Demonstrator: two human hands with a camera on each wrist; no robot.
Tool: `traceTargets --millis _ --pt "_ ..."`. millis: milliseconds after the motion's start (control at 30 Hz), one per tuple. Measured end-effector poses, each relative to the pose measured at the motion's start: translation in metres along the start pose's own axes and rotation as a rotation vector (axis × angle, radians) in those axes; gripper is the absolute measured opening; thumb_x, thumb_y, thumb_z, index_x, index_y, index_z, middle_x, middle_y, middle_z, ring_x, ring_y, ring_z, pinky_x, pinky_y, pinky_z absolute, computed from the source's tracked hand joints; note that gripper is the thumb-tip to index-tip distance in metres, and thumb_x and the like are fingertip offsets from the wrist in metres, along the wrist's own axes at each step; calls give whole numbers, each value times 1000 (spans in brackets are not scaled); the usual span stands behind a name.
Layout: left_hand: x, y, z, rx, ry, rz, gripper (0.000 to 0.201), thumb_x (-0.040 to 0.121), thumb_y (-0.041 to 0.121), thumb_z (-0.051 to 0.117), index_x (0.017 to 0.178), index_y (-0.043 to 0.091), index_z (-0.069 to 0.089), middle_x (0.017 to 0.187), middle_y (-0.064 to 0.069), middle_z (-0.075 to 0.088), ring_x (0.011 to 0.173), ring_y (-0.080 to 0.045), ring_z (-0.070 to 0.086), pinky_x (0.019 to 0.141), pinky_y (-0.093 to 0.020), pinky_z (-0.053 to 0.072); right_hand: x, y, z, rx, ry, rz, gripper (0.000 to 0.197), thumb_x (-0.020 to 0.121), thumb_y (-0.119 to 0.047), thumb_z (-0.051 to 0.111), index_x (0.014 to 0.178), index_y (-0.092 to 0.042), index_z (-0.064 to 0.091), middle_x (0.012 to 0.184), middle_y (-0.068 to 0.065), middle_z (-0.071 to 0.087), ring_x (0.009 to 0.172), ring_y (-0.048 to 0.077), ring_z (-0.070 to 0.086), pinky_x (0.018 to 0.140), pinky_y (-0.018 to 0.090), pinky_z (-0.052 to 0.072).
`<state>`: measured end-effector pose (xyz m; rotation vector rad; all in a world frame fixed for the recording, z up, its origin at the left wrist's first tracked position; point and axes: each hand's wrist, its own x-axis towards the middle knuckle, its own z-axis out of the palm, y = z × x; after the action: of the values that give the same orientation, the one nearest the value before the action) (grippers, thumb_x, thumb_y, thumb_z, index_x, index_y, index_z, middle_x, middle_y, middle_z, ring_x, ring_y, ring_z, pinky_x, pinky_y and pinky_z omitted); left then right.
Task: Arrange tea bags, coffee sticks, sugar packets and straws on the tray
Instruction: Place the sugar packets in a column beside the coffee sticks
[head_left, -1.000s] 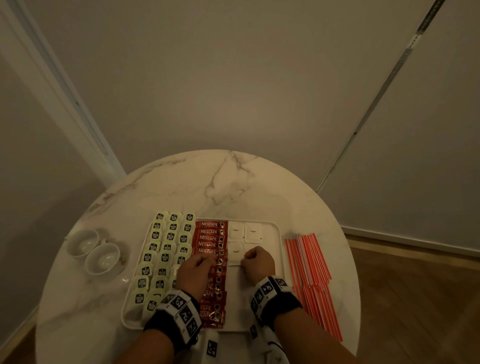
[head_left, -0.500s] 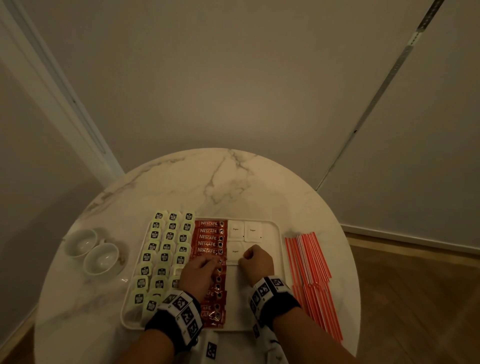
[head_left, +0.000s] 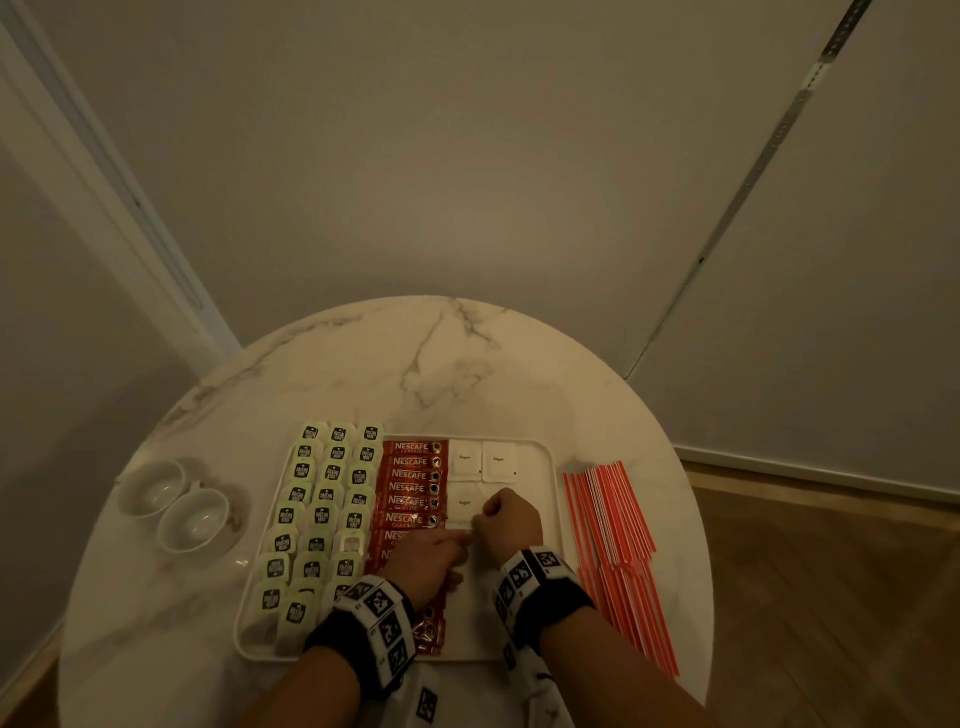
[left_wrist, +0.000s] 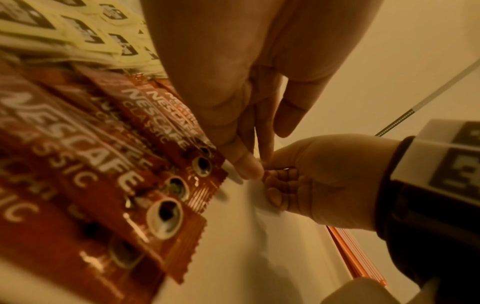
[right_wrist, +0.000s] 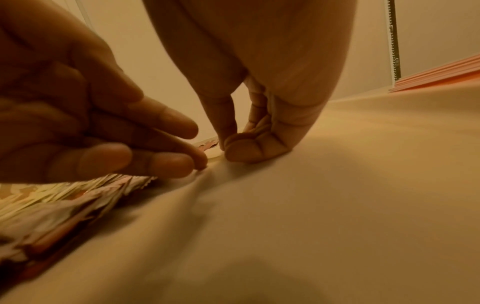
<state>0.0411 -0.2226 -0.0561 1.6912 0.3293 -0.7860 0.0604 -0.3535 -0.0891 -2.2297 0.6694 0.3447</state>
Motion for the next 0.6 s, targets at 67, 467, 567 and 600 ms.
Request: traceTargets --millis 67,467,567,600 --pt "1 0 0 2 -1 -1 27 92 5 50 110 14 68 105 -8 67 76 -19 63 72 -27 54 0 -1 0 -3 -3 1 7 87 -15 60 92 -16 55 89 -3 57 81 11 52 57 14 32" --pt "2 -1 1 18 23 47 25 93 8 50 103 20 70 104 -6 67 77 -22 63 79 -35 56 -1 -2 -1 -30 2 -10 6 90 -16 58 89 -18 53 88 -3 57 80 10 52 57 13 33" --pt "1 1 1 19 29 53 23 93 9 51 98 22 69 103 -9 67 73 -20 62 76 -33 55 -1 -2 -1 -34 -4 -6 6 90 -16 59 89 -18 53 89 -3 58 80 10 52 58 14 34" --pt "0 1 0 24 28 56 23 92 9 51 98 22 69 102 -10 67 72 -20 62 75 -33 55 -2 -2 -1 -37 -7 -10 6 89 -16 58 89 -18 53 89 -3 58 80 10 52 57 12 32"
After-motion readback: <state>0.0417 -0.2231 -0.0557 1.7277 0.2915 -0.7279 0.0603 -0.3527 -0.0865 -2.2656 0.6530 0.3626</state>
